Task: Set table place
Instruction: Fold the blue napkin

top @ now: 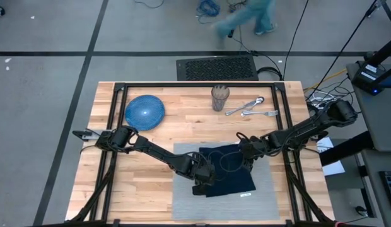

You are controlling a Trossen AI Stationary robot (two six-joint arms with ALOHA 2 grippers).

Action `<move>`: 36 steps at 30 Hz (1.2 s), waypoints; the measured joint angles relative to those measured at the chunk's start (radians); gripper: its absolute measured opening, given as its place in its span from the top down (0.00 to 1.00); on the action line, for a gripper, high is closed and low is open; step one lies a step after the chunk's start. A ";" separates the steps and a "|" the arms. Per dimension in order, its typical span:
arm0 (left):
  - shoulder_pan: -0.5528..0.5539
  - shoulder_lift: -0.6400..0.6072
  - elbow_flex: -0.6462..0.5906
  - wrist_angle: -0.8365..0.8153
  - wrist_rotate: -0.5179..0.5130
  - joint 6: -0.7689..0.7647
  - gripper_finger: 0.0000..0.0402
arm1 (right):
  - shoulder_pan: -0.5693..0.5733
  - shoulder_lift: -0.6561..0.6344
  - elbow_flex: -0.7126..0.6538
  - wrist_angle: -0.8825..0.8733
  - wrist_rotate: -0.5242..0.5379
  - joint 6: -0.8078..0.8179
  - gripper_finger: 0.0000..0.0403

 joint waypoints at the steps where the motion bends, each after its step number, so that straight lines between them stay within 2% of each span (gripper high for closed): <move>1: 0.000 0.000 0.000 0.001 0.000 0.000 0.63 | 0.000 0.000 0.000 0.009 -0.004 -0.008 0.74; 7: 0.000 0.000 0.000 0.000 0.008 0.000 0.63 | 0.017 -0.008 0.000 0.000 -0.004 -0.056 0.98; 23: 0.000 0.000 0.000 0.001 0.013 -0.003 0.63 | 0.047 -0.136 0.130 -0.192 0.032 -0.099 1.00; 36: 0.000 -0.008 -0.001 0.029 0.002 0.003 0.63 | 0.028 -0.144 0.167 -0.227 0.027 -0.117 1.00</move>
